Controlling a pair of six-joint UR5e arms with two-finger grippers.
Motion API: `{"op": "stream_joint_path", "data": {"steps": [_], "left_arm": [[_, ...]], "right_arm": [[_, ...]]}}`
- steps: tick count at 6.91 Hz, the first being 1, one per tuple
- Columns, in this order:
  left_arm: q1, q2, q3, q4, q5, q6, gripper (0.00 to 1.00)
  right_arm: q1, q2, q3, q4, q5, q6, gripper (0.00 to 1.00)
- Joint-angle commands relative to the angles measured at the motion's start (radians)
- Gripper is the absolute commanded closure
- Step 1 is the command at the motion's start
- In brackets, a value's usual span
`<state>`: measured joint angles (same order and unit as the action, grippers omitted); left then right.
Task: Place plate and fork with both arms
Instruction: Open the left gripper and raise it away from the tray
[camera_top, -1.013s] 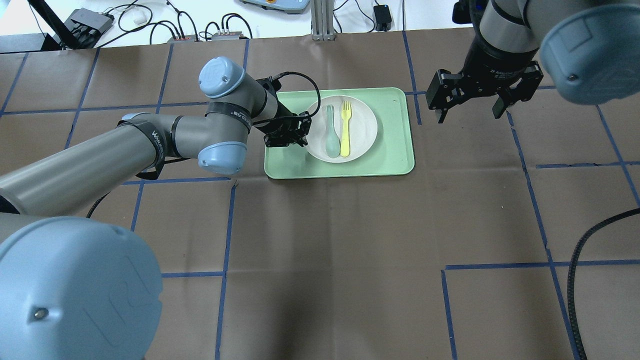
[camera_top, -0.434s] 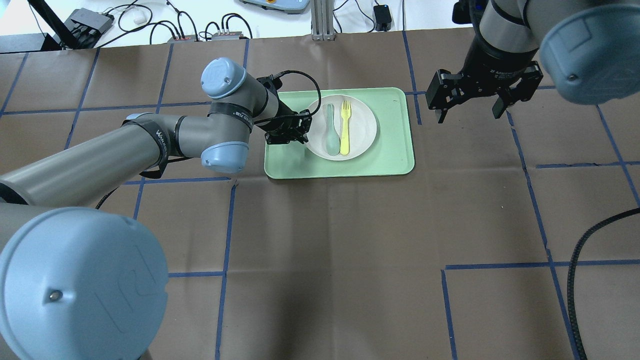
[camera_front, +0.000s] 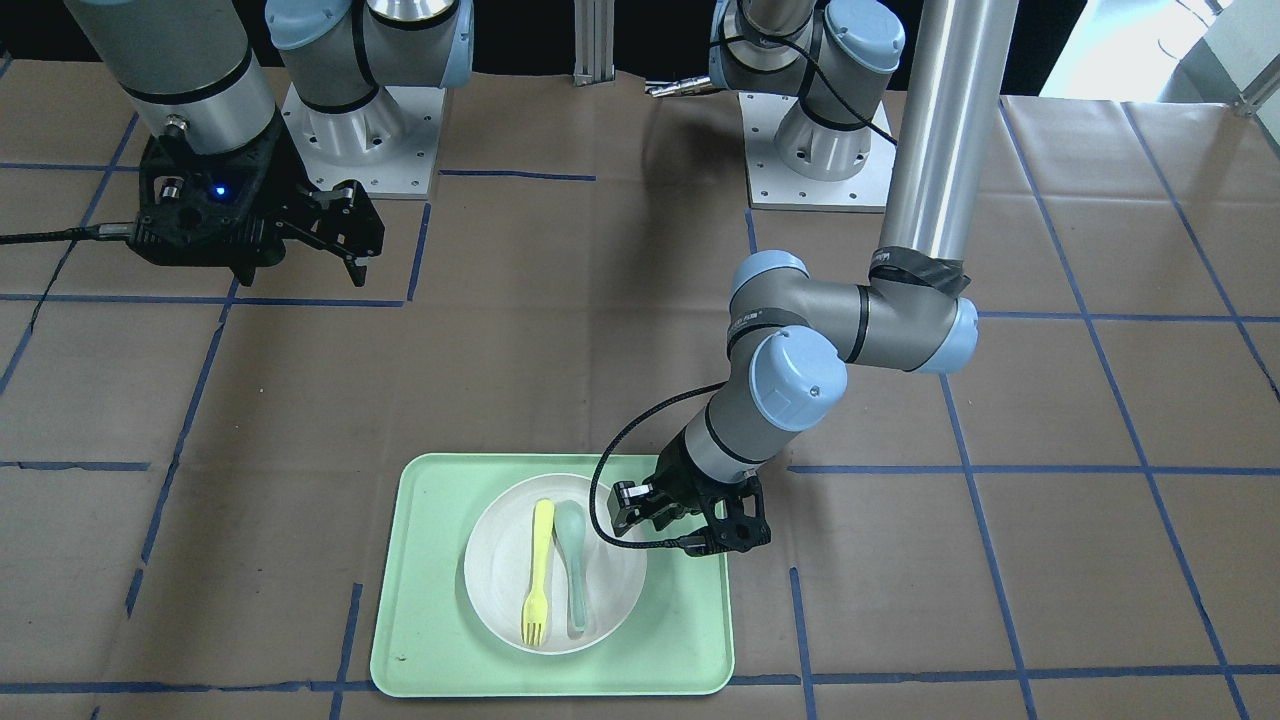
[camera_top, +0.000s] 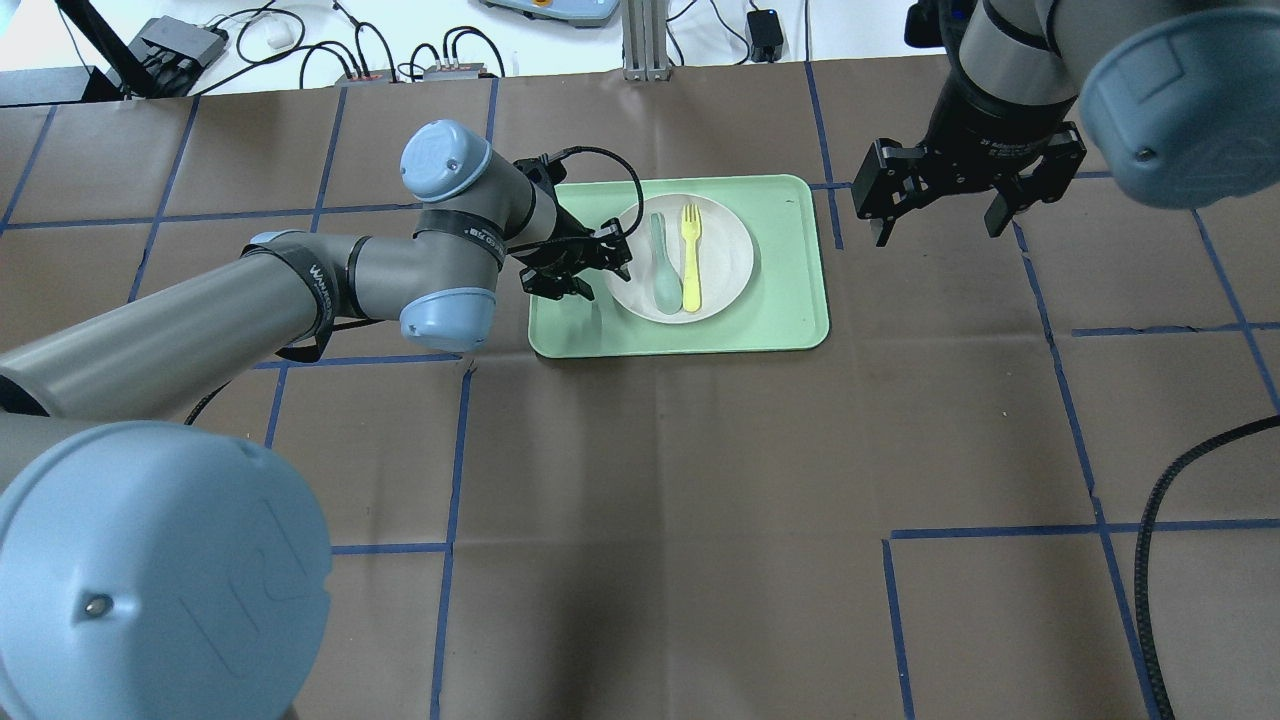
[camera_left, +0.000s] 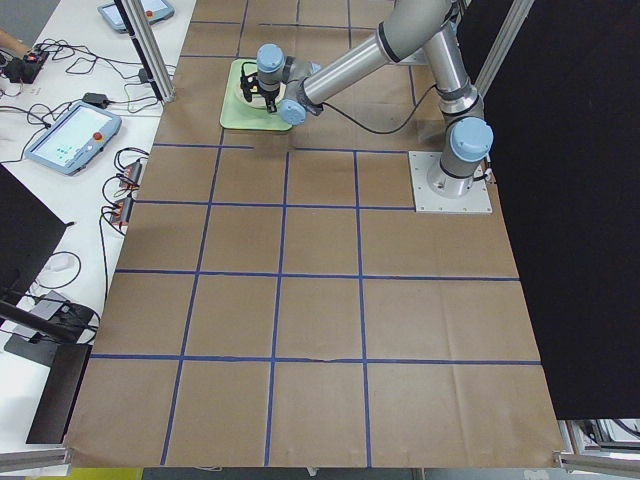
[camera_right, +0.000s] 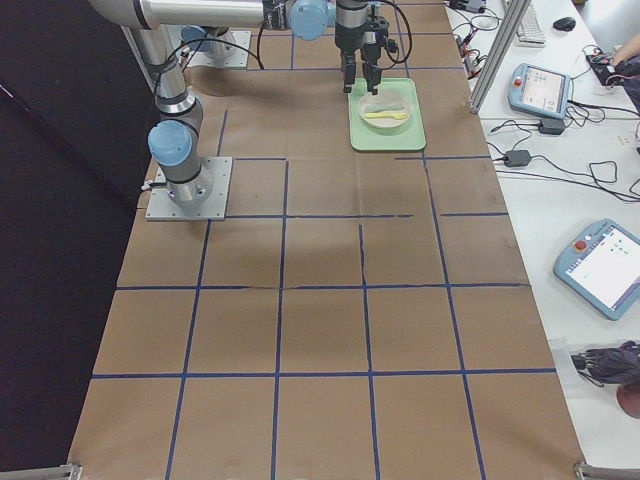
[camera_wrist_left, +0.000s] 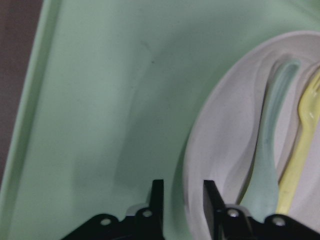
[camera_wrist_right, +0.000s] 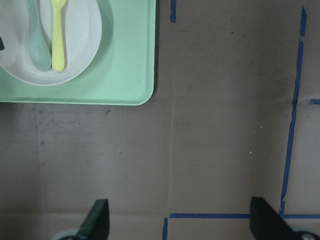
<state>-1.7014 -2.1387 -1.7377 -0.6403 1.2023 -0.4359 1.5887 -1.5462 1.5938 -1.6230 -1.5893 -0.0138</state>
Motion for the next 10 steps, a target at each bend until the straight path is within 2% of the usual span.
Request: {"op": "stream_joint_path", "data": {"steps": [1, 2, 3, 6, 7, 8, 9, 10], "left_arm": [[0.0, 0.058, 0.001, -0.077, 0.006, 0.046, 0.02], [0.011, 0.138, 0.007, -0.208, 0.032, 0.125, 0.02], [0.011, 0.205, 0.019, -0.316, 0.154, 0.216, 0.02], [0.081, 0.464, 0.029, -0.717, 0.267, 0.408, 0.01], [0.103, 0.536, 0.029, -0.792, 0.317, 0.451, 0.01], [0.108, 0.592, 0.027, -0.867, 0.33, 0.489, 0.01], [0.109, 0.652, 0.03, -0.934, 0.385, 0.529, 0.01], [0.126, 0.713, 0.036, -1.019, 0.398, 0.548, 0.01]], "right_arm": [[0.0, 0.0, 0.0, 0.0, -0.001, 0.0, 0.0], [0.0, 0.0, 0.0, 0.0, -0.001, 0.0, 0.0], [0.0, -0.002, 0.0, 0.0, -0.001, 0.0, 0.0], [0.002, 0.005, -0.002, -0.003, 0.0, 0.017, 0.0], [0.005, 0.015, -0.008, -0.058, 0.002, 0.017, 0.0], [0.01, 0.038, -0.012, -0.098, 0.002, 0.017, 0.0], [0.013, 0.052, -0.012, -0.109, 0.002, 0.021, 0.0], [0.028, 0.079, -0.014, -0.139, 0.003, 0.028, 0.0]]}}
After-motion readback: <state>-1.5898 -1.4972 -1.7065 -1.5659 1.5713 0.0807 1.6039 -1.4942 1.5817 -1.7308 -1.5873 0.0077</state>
